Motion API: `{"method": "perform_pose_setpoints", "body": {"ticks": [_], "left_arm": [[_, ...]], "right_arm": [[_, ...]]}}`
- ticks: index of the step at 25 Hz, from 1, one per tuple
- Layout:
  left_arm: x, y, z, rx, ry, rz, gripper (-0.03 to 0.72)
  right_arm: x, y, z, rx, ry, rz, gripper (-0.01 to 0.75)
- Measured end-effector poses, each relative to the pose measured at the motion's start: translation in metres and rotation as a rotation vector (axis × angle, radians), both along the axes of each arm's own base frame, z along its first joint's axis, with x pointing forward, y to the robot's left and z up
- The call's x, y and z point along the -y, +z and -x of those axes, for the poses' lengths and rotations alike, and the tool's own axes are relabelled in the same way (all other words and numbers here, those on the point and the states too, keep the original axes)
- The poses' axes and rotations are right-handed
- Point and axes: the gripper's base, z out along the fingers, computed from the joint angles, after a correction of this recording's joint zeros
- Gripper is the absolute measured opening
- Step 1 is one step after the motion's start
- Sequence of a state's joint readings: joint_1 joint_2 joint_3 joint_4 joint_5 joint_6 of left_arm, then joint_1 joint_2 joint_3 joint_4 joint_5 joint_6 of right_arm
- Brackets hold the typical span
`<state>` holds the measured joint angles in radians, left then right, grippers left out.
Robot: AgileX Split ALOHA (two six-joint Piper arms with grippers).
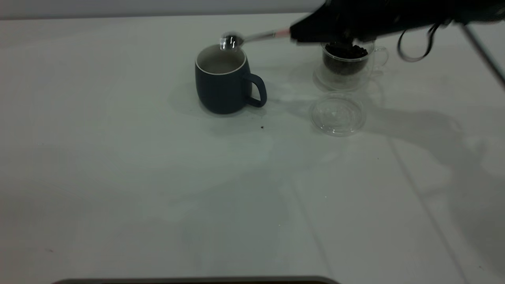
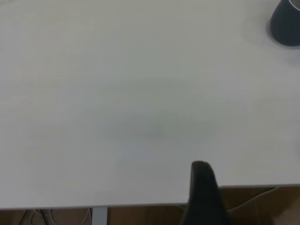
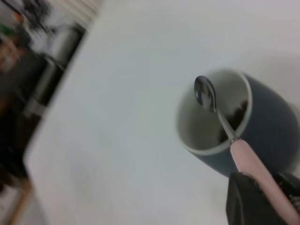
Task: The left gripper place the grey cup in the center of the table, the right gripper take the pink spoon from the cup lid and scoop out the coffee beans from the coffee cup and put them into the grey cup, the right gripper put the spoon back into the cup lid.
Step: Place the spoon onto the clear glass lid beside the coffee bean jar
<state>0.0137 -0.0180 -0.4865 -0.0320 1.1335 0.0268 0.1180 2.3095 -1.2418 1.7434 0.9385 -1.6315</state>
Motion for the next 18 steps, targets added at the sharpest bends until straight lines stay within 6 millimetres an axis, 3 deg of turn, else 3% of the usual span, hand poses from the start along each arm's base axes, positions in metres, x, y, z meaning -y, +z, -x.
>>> {"method": "perform_pose_setpoints", "body": {"ticks": [4,7,12,18], "left_arm": [[0.000,0.000,0.000,0.000,0.000,0.000,0.567],[0.000,0.000,0.000,0.000,0.000,0.000,0.567],[0.000,0.000,0.000,0.000,0.000,0.000,0.567],[0.000,0.000,0.000,0.000,-0.001,-0.001,0.567]], "right_arm": [[0.039,0.024,0.019,-0.129,-0.138,-0.065,0.106],[0.072,0.021,0.047,-0.259,-0.272,-0.101,0.106],[0.109,-0.004,0.091,-0.436,-0.440,-0.101,0.106],[0.118,-0.039,0.101,-0.559,-0.496,-0.095,0.106]]}}
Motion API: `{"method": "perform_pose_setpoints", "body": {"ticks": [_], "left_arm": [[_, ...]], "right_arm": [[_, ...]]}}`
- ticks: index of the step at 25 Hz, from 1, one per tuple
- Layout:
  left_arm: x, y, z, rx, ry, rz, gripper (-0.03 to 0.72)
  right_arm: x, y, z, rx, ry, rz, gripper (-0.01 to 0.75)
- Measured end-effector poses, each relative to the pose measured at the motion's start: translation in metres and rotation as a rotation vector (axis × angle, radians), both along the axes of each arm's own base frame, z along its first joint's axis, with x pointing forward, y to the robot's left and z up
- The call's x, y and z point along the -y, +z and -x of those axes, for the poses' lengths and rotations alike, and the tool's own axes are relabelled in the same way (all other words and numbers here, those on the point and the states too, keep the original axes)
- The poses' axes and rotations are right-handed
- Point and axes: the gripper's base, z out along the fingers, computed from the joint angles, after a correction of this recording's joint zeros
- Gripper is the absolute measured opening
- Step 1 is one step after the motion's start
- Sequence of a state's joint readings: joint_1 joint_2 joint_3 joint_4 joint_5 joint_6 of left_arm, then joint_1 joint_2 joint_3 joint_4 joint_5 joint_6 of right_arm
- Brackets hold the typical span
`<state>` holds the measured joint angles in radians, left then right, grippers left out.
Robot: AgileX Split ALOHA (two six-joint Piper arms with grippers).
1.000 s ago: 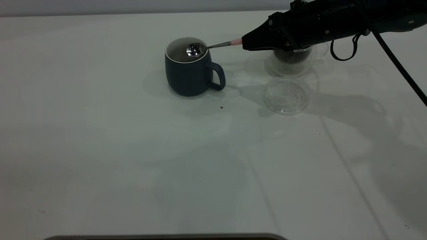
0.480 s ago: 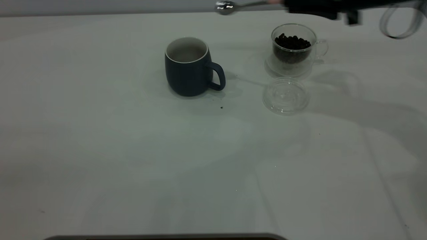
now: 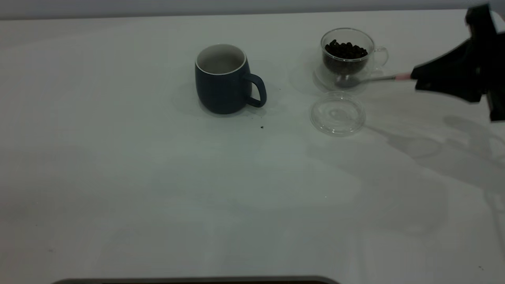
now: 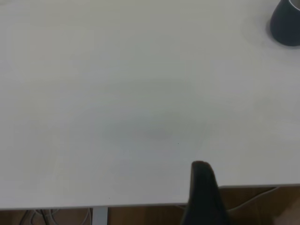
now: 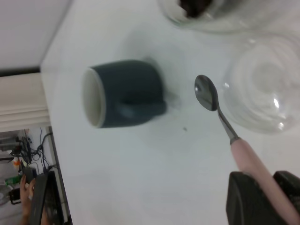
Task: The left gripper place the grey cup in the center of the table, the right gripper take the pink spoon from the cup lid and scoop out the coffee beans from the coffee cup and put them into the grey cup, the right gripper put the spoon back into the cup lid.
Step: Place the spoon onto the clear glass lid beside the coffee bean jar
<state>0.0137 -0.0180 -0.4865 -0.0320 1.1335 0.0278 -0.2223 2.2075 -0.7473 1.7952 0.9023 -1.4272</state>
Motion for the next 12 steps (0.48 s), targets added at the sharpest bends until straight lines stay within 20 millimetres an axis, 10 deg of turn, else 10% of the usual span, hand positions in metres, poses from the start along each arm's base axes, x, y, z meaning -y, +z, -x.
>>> {"method": "perform_pose_setpoints", "body": {"ticks": [12], "left_arm": [[0.000,0.000,0.000,0.000,-0.001,-0.001,0.567]], "right_arm": [[0.003,-0.050,-0.018,-0.047,0.008,-0.026,0.106]]}}
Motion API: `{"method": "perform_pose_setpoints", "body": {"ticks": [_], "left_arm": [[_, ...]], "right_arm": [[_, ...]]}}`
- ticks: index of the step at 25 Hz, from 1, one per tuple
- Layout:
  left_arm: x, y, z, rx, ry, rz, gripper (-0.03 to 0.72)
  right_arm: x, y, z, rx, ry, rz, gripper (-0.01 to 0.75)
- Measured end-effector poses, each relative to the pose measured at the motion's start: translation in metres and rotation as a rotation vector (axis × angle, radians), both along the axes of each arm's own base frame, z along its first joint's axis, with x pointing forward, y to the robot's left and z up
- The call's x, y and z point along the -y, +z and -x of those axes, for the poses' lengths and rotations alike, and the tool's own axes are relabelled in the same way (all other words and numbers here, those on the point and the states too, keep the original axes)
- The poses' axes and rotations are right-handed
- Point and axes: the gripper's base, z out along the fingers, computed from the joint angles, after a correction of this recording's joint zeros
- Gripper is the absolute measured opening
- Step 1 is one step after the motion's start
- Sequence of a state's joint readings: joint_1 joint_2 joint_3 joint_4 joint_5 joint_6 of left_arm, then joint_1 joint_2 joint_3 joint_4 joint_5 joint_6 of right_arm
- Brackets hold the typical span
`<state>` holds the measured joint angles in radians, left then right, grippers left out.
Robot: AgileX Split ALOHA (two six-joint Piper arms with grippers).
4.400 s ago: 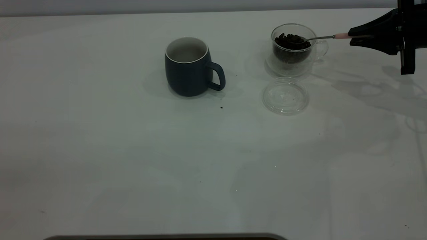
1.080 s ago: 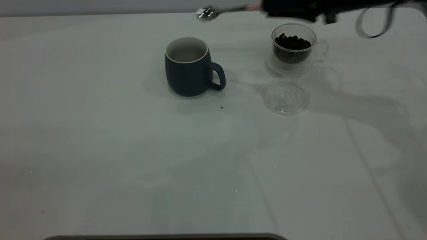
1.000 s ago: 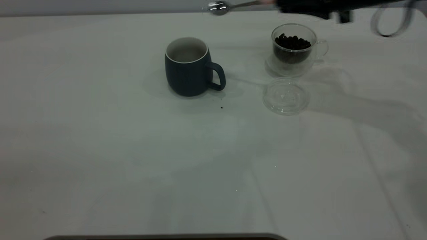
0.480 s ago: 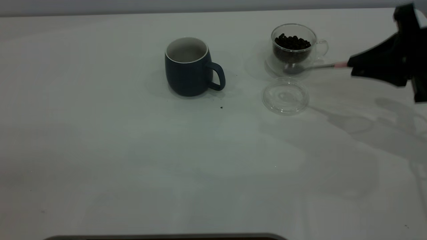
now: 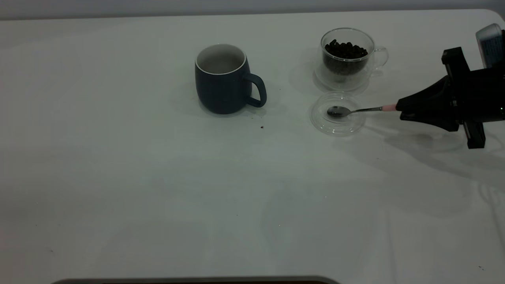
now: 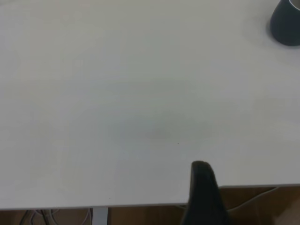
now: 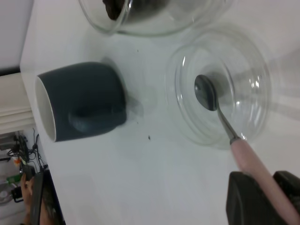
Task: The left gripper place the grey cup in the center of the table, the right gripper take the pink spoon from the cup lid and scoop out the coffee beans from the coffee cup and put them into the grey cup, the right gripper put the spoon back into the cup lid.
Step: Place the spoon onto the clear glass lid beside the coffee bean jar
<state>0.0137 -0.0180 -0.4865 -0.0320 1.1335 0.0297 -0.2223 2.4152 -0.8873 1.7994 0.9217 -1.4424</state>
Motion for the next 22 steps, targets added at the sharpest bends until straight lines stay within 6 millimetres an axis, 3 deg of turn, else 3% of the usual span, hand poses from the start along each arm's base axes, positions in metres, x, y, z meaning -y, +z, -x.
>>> {"method": "perform_pose_setpoints", "body": {"ticks": [8,22], "left_arm": [[0.000,0.000,0.000,0.000,0.000,0.000,0.567],[0.000,0.000,0.000,0.000,0.000,0.000,0.567]], "right_arm": [[-0.006,-0.009,-0.012,0.038,0.030,-0.020,0.106],[-0.007,-0.013,-0.013,0.096,0.085,0.021,0.106]]}}
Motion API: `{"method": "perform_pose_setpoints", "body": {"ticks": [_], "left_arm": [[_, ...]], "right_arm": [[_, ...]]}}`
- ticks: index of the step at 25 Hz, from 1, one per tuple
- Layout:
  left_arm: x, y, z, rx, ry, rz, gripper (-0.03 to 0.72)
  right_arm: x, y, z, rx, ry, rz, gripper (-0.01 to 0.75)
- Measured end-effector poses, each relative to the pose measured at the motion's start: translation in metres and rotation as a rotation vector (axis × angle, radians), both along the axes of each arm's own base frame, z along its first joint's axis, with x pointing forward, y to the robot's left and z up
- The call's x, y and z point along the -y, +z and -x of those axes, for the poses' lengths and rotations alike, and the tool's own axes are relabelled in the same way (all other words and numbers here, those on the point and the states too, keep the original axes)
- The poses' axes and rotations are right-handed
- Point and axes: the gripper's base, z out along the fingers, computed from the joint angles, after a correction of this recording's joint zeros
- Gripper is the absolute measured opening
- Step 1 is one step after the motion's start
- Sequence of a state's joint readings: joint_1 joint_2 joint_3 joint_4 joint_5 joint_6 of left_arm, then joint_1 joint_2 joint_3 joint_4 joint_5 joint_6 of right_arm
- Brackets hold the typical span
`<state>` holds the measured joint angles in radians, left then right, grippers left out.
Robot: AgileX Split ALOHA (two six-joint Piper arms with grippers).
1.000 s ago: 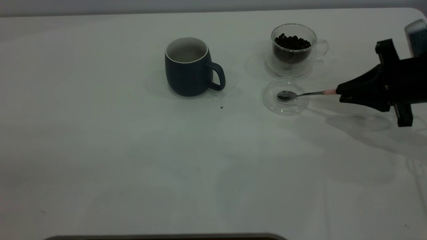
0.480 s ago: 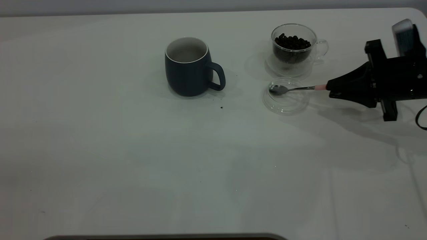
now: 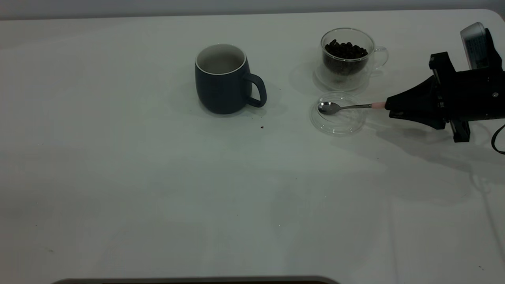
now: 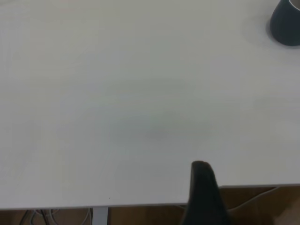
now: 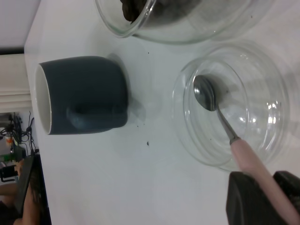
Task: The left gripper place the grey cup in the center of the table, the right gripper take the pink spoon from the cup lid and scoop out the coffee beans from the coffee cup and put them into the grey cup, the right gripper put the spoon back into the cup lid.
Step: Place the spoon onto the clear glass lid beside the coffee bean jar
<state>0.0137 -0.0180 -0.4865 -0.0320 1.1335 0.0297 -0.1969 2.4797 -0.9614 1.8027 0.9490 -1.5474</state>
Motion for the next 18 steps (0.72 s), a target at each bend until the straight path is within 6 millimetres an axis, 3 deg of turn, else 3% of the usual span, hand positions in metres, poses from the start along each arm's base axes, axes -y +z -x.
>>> {"method": "perform_pose_setpoints", "body": {"ticks": [5,13,18], "left_arm": [[0.000,0.000,0.000,0.000,0.002,0.003,0.567],[0.000,0.000,0.000,0.000,0.002,0.003,0.567],[0.000,0.000,0.000,0.000,0.002,0.003,0.567]], "right_arm": [[-0.001,-0.001,0.000,0.021,0.019,0.020,0.172],[-0.010,-0.002,0.000,0.029,0.058,0.041,0.489],[-0.010,-0.004,0.001,0.013,0.059,0.073,0.538]]}}
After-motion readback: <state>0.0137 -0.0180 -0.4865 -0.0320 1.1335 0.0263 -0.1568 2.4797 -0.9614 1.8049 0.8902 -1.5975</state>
